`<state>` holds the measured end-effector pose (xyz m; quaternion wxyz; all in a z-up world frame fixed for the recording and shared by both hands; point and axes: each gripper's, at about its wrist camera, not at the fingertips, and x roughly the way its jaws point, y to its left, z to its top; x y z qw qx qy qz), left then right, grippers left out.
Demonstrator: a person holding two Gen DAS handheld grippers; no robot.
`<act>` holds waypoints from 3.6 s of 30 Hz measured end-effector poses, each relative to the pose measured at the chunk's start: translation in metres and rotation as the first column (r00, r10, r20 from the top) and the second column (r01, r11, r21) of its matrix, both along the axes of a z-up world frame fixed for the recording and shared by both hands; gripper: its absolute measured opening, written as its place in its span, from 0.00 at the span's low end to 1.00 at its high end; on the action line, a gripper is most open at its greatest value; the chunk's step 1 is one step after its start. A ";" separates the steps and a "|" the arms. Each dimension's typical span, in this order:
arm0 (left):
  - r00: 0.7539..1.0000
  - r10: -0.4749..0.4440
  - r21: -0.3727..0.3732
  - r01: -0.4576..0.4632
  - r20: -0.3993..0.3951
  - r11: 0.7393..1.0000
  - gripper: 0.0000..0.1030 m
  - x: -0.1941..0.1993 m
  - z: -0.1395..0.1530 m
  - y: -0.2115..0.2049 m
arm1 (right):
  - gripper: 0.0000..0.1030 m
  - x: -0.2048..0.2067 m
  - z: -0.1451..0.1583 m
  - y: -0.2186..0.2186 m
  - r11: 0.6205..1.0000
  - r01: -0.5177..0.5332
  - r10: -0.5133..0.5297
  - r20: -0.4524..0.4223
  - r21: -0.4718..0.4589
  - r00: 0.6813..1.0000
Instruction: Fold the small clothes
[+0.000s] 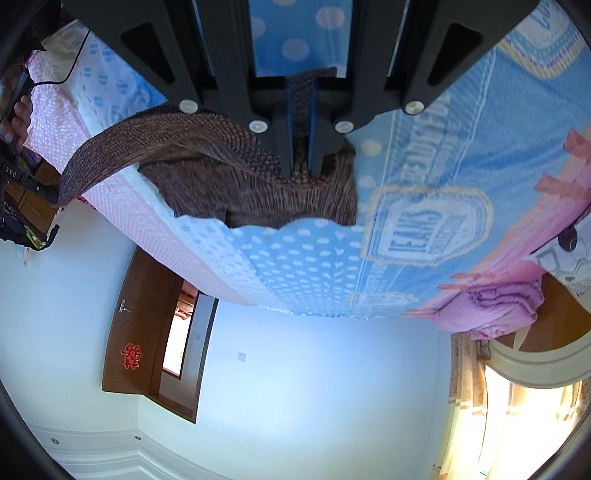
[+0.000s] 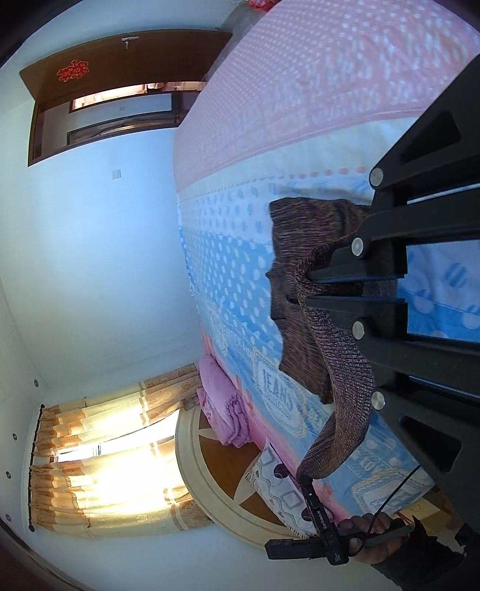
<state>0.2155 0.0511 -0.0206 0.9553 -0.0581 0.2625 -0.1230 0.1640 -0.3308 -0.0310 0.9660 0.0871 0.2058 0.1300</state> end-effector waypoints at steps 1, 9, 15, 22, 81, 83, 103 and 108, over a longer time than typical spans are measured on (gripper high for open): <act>1.000 0.003 0.004 -0.003 0.005 1.000 0.07 0.006 0.002 -0.001 | 0.05 0.006 0.003 -0.001 1.000 0.002 -0.002 0.003 0.000 1.000; 0.999 0.050 0.002 -0.050 0.019 0.999 0.07 0.057 0.009 -0.002 | 0.05 0.059 0.012 -0.005 1.000 0.024 -0.024 -0.005 0.005 1.000; 0.997 0.079 0.004 -0.079 0.011 0.997 0.07 0.095 0.008 -0.004 | 0.05 0.099 0.015 -0.002 1.000 0.030 -0.030 -0.018 -0.006 0.999; 0.994 0.090 0.062 -0.086 -0.059 0.994 0.07 0.148 -0.024 -0.017 | 0.05 0.159 -0.012 -0.010 0.998 0.062 -0.063 -0.117 -0.016 0.991; 0.954 0.164 0.164 -0.125 -0.251 0.978 0.75 0.114 -0.123 0.001 | 0.71 0.151 -0.118 -0.048 0.992 0.115 -0.126 -0.374 -0.053 0.919; 0.952 0.132 0.133 -0.099 -0.275 0.986 0.63 0.107 -0.130 -0.002 | 0.71 0.145 -0.122 -0.046 0.994 0.106 -0.113 -0.376 -0.039 0.920; 0.960 0.015 0.061 0.002 -0.279 0.998 0.04 0.083 -0.145 -0.013 | 0.06 0.129 -0.141 -0.021 0.998 -0.003 -0.019 -0.394 -0.055 0.919; 0.956 0.016 0.049 -0.002 -0.294 0.999 0.04 0.076 -0.152 -0.008 | 0.06 0.118 -0.136 -0.022 0.997 -0.010 -0.021 -0.394 -0.076 0.919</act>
